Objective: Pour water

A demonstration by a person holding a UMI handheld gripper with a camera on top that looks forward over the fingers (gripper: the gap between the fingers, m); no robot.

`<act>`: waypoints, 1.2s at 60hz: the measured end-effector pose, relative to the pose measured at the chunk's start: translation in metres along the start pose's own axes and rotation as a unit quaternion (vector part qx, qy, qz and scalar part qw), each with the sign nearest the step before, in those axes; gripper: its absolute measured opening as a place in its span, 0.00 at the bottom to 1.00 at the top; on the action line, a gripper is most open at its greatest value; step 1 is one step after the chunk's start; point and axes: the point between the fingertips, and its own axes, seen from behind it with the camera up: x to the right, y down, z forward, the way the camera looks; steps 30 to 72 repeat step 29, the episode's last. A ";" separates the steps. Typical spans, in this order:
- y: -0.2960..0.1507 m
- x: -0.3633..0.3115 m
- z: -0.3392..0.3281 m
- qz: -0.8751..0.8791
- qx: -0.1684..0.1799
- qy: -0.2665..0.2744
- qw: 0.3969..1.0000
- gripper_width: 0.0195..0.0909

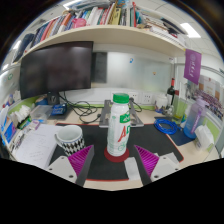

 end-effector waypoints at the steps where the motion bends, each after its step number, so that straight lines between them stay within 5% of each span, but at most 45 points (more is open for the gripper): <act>1: -0.005 -0.002 -0.004 0.002 -0.007 -0.001 1.000 0.84; 29: -0.087 -0.006 -0.104 0.017 0.008 0.036 0.999 0.86; 72: -0.087 -0.006 -0.104 0.017 0.008 0.036 0.999 0.86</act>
